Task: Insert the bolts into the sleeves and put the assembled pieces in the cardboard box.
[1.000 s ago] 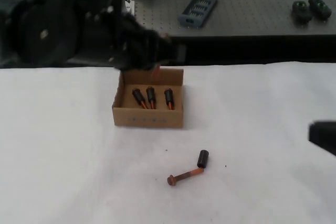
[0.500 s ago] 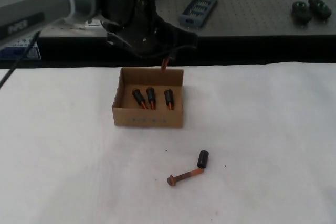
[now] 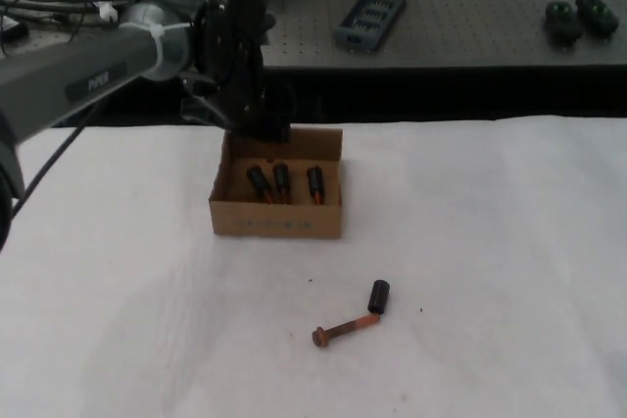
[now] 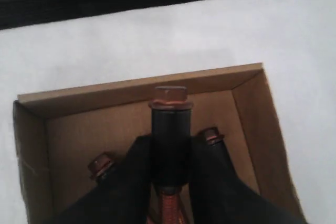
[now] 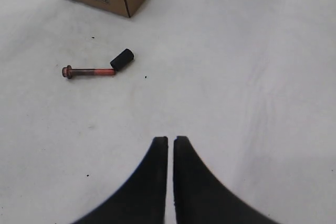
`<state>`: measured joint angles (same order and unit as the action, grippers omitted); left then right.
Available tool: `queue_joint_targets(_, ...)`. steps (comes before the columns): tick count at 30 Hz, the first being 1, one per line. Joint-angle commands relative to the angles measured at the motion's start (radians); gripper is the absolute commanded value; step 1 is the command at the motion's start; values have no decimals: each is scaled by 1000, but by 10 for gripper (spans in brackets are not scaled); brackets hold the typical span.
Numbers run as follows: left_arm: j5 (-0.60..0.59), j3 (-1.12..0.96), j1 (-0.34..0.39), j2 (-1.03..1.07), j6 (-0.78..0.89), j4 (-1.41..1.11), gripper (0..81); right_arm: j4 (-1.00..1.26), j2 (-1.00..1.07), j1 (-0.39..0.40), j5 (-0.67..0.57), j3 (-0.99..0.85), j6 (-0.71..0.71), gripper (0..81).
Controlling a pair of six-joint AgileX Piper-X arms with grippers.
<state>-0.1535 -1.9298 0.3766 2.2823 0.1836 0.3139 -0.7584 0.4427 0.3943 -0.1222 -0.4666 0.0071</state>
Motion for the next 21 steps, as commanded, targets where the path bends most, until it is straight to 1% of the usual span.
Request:
queue_joint_targets(1, -42, -15, 1, 9, 36, 2, 6, 0, -9, -7, 1, -5, -7, 38)
queue_joint_targets(5, -43, -15, 1, 33, 94, -1, 6, 2, -9, -7, 1, -5, -7, 38)
queue_joint_targets(8, -88, -15, 1, 46, 137, -1, 6, 2, -9, -7, 1, -5, -7, 38)
queue_joint_targets(17, -101, -15, 17, 54, 160, -1, 6, 2, -9, -7, 1, -5, -7, 38)
queue_joint_targets(21, -117, -15, 20, 54, 253, -1, 6, 6, -9, -7, 1, -5, -7, 38)
